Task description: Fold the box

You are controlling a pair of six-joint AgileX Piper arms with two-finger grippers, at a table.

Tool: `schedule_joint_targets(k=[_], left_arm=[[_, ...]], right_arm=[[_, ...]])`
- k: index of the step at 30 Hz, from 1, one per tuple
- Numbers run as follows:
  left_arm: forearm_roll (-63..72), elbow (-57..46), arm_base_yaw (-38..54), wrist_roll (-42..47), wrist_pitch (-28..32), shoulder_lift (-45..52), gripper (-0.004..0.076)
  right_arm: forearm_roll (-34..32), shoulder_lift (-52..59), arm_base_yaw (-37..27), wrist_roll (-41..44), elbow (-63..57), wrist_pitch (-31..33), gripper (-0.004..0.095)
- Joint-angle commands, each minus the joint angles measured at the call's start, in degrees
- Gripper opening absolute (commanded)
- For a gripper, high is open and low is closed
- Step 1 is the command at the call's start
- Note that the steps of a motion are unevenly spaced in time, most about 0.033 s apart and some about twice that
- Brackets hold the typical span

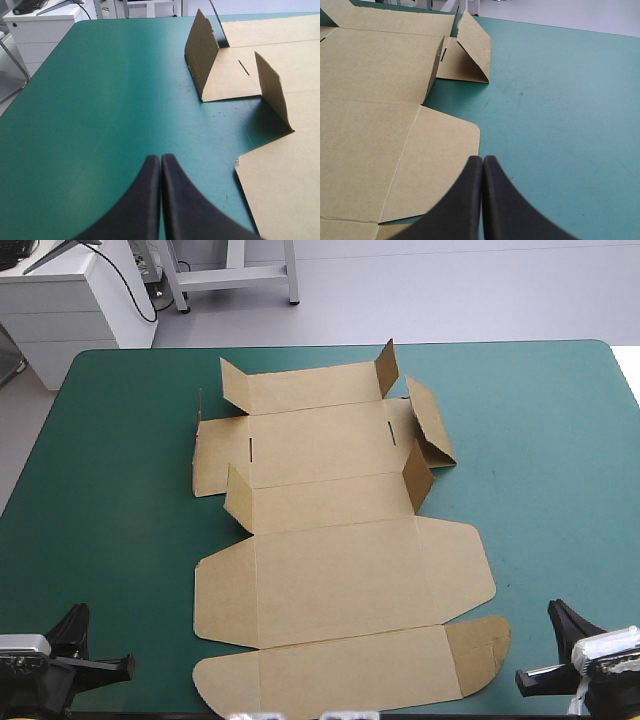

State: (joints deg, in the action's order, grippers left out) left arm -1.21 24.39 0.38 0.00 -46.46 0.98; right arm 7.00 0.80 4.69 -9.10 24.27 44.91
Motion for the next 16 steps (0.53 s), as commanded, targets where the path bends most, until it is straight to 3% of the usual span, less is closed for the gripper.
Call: schedule_joint_targets(k=[1,8,16], left_arm=[[0.54,1.19,-0.2,0.0,4.29,0.41,-0.0008],[0.54,1.19,-0.2,0.0,4.29,0.41,-0.0008],[0.54,1.19,-0.2,0.0,4.29,0.41,-0.0008]], right_arm=[[-0.2,1.37,-0.03,-0.3,1.74,-4.44,-0.0021],[-0.2,-0.62,-0.03,-0.3,1.74,-4.22,-0.0021],[2.49,-17.43,-0.03,-2.27,7.38,1.12,-0.0021]])
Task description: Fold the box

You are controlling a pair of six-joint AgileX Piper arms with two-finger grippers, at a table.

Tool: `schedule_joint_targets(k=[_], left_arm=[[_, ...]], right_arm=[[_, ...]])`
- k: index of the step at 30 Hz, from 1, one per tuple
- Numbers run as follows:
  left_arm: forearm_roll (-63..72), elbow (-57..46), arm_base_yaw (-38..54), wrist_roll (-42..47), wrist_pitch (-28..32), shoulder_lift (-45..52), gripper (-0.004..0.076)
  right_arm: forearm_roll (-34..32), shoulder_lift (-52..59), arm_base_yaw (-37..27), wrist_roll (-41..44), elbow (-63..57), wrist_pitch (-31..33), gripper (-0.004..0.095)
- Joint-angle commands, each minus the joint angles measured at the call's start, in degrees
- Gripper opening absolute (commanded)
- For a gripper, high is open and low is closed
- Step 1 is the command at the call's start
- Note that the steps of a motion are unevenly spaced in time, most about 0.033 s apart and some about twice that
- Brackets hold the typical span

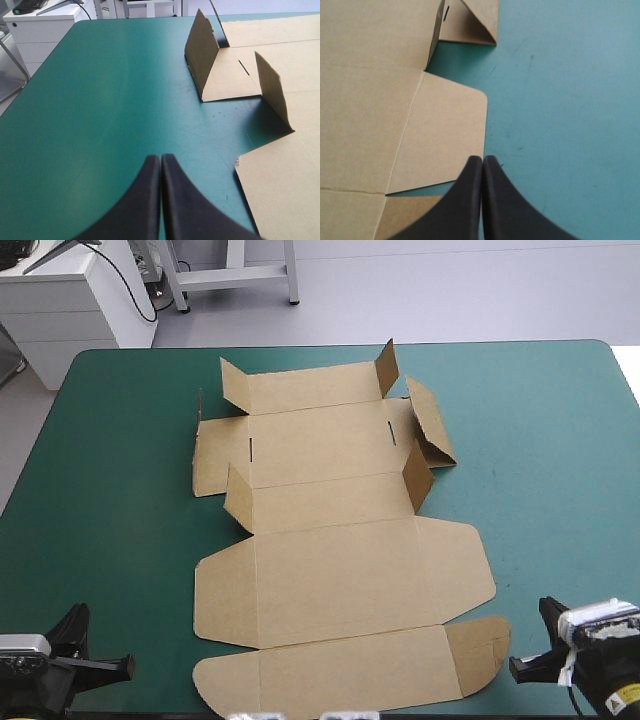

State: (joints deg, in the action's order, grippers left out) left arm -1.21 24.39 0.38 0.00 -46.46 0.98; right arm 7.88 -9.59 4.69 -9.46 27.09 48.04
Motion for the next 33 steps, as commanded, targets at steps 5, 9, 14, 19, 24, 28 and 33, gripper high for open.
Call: schedule_joint_targets(k=[5,9,14,19,24,28,33], left_arm=[[0.54,1.19,-0.2,0.0,4.29,0.41,-0.0008],[0.54,1.19,-0.2,0.0,4.29,0.41,-0.0008],[0.54,1.19,-0.2,0.0,4.29,0.41,-0.0008],[0.54,1.19,-0.2,0.0,4.29,0.41,-0.0008],[0.54,1.19,-0.2,0.0,4.34,0.41,-0.0008],[0.54,1.19,-0.2,0.0,4.34,0.41,-0.0008],[0.54,1.19,-0.2,0.0,4.34,0.41,-0.0008]], right_arm=[[6.17,-19.32,-0.03,-8.59,12.9,-1.11,-0.002],[10.91,-28.35,-0.03,-10.8,20.65,-1.11,-0.0019],[12.78,-39.32,-0.03,-11.07,30.1,-1.11,-0.0013],[15.61,-48.99,-0.03,-11.07,37.05,0.26,-0.0013],[14.66,-58.67,1.57,-10.47,42.69,1.54,0.0002],[12.31,-65.28,3.27,-8.33,46.2,1.54,0.0002],[11.7,-74.23,3.44,-7.45,51.74,4.15,0.0003]])
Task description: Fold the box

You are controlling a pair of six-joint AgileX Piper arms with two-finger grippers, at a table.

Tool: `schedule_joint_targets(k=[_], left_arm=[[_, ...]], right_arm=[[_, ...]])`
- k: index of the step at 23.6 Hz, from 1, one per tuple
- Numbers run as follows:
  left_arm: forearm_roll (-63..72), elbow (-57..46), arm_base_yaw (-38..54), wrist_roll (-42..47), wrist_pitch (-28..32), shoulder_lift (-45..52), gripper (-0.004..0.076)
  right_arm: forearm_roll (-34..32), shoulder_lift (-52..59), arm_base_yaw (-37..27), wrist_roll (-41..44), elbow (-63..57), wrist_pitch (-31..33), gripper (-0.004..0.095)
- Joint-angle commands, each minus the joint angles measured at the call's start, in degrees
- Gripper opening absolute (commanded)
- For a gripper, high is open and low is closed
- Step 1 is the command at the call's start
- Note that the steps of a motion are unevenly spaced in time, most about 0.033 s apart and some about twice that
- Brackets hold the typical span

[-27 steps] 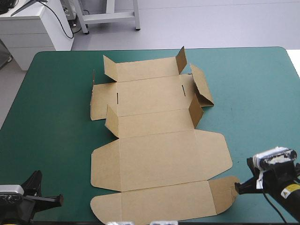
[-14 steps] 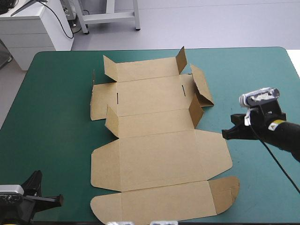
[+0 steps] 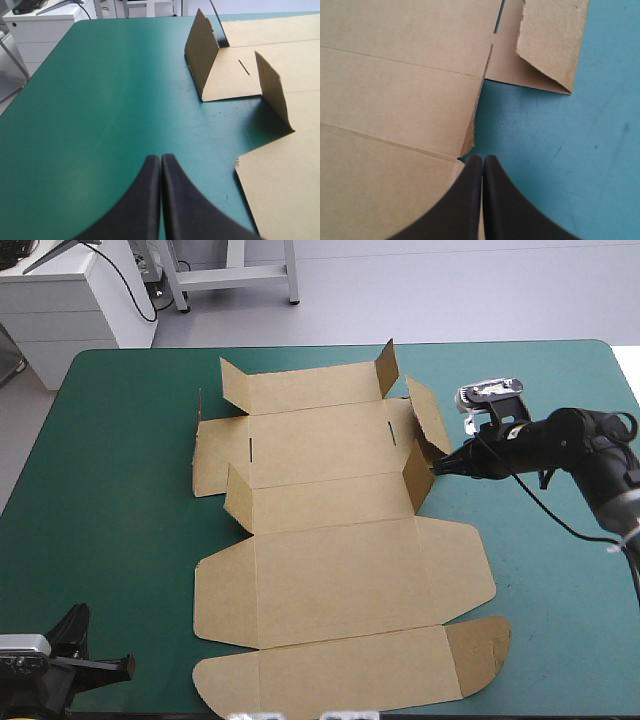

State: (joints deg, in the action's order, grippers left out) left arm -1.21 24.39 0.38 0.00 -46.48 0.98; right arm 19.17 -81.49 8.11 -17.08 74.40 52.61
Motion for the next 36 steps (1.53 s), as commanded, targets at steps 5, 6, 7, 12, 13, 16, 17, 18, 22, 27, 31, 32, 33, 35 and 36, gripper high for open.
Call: schedule_joint_targets(k=[5,6,7,12,13,16,17,18,22,27,31,32,33,35,36], left_arm=[[0.54,1.19,-0.2,0.0,4.36,0.41,-0.0008],[0.54,1.19,-0.2,0.0,4.36,0.41,-0.0008],[0.54,1.19,-0.2,0.0,4.36,0.41,-0.0008],[0.54,1.19,-0.2,0.0,4.36,0.41,-0.0008],[0.54,1.19,-0.2,0.0,4.36,0.41,-0.0008],[0.54,1.19,-0.2,0.0,4.36,0.41,-0.0008],[0.54,1.19,-0.2,0.0,4.36,0.41,-0.0008],[0.54,1.19,-0.2,0.0,4.36,0.41,-0.0008],[0.54,1.19,-0.2,0.0,4.36,0.41,-0.0008],[0.54,1.19,-0.2,0.0,4.36,0.41,-0.0008],[0.54,1.19,-0.2,0.0,4.36,0.41,-0.0008],[0.54,1.19,-0.2,0.0,4.36,0.41,-0.0008],[0.54,1.19,-0.2,0.0,4.36,0.41,-0.0008],[0.54,1.19,-0.2,0.0,4.36,0.41,-0.0008],[0.54,1.19,-0.2,0.0,4.36,0.41,-0.0008]], right_arm=[[0.61,-10.94,0.02,-2.18,12.51,6.32,0.0013],[2.03,-13.15,0.02,-3.81,15.5,8.29,0.0065],[2.65,-14.09,0.02,-4.22,16.96,9.33,0.0114],[4.25,-17.25,0.02,-4.89,22.58,13.59,0.068],[4.25,-17.82,0.02,-4.66,22.58,13.8,0.0745],[4.25,-20.03,0.02,-3.36,22.58,15.06,0.0766],[4.25,-20.96,0.02,-2.99,22.58,15.31,0.0766],[4.25,-21.54,0.02,-2.99,22.58,15.44,0.0765],[4.25,-24.44,0.02,-2.99,22.58,17.02,0.0764],[3.9,-25.5,1.96,-2.99,22.58,17.17,0.0763],[-0.31,-25.58,4.77,-2.02,22.58,16.91,0.0678],[-1.42,-25.58,5.31,-1.35,22.58,16.91,0.0639],[-2.74,-25.58,5.83,-0.99,22.58,16.81,0.0588],[-4.12,-25.58,6.52,-0.24,22.58,16.56,0.0474],[-4.12,-25.58,6.63,-0.24,22.58,16.47,0.0423]])
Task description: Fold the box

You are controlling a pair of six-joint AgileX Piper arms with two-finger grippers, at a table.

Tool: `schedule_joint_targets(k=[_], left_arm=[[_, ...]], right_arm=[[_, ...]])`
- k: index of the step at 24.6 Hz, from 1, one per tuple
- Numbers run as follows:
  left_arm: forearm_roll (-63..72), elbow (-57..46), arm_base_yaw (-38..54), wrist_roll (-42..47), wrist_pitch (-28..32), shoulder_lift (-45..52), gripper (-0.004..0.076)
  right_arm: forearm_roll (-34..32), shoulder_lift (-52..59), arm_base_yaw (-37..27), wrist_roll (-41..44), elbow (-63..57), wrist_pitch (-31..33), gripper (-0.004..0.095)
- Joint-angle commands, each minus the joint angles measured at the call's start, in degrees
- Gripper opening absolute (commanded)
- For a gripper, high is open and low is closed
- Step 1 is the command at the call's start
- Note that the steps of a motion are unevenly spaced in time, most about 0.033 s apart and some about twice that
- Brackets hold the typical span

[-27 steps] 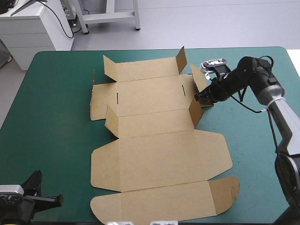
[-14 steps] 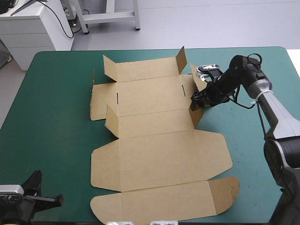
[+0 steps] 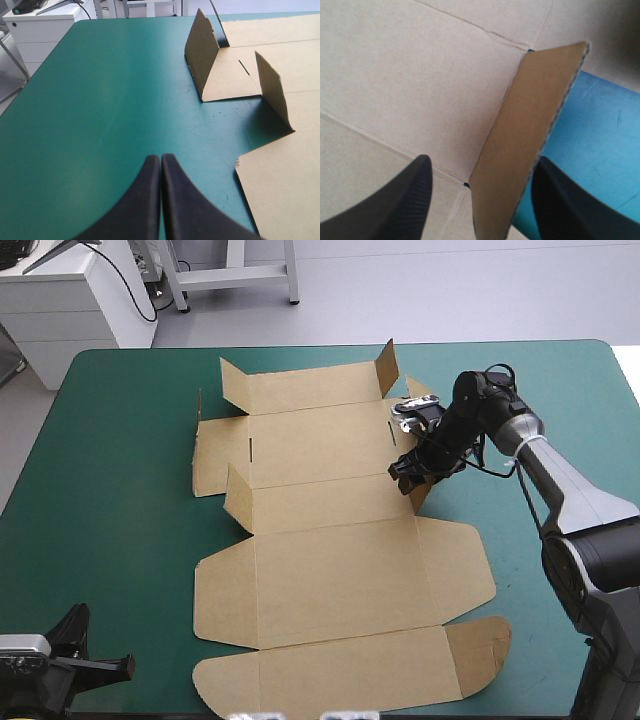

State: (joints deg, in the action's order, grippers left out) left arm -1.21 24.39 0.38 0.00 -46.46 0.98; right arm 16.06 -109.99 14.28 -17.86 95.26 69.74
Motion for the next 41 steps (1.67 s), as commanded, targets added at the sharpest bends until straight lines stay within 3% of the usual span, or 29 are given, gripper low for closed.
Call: schedule_joint_targets(k=[1,4,11,14,20,27,41], left_arm=[[0.54,1.19,-0.2,0.0,4.35,0.41,-0.0008],[0.54,1.19,-0.2,0.0,4.35,0.41,-0.0008],[0.54,1.19,-0.2,0.0,4.35,0.41,-0.0008],[0.54,1.19,-0.2,0.0,4.35,0.41,-0.0008],[0.54,1.19,-0.2,0.0,4.35,0.41,-0.0008],[0.54,1.19,-0.2,0.0,4.35,0.41,-0.0008],[0.54,1.19,-0.2,0.0,4.35,0.41,-0.0008]], right_arm=[[-1.01,2.92,0.46,0.73,1.72,-0.8,0.0342],[-1.11,2.92,0.46,0.72,1.72,-1.04,-0.0012],[-1.13,2.92,0.54,-8.93,2.71,-2.01,-0.0021],[-0.11,2.92,0.69,-23.11,7.78,-1.96,-0.0021],[5.58,2.92,2.23,-41.24,14.16,-3.1,-0.0021],[4.27,1.58,7.11,-55.46,14.16,-9.44,-0.0021],[4.79,-2.79,10.98,-59.7,14.16,-15.4,-0.0014]])
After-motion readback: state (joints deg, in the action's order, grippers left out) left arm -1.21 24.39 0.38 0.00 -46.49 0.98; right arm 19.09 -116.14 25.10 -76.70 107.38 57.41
